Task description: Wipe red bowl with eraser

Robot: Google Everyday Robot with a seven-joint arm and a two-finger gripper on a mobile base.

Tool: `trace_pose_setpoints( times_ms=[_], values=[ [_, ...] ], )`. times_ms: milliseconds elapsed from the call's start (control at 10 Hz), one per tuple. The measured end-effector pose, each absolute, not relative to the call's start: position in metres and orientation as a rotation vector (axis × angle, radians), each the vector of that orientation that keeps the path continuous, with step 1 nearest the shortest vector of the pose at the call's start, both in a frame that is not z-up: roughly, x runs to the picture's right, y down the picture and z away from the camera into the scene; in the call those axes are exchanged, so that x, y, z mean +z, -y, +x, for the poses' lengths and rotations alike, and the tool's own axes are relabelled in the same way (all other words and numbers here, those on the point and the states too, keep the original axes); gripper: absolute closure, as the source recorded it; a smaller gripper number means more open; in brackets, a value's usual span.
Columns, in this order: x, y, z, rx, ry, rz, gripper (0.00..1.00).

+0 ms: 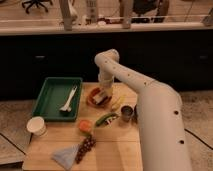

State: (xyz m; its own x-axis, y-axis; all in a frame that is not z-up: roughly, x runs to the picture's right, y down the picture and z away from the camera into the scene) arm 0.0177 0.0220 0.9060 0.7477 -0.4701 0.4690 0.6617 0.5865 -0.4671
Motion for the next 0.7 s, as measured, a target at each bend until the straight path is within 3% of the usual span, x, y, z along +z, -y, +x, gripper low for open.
trace_pose_setpoints(
  times_ms=[700],
  values=[
    [0.926, 0.023, 0.031, -0.614, 0.243, -0.59, 1.0]
  ],
)
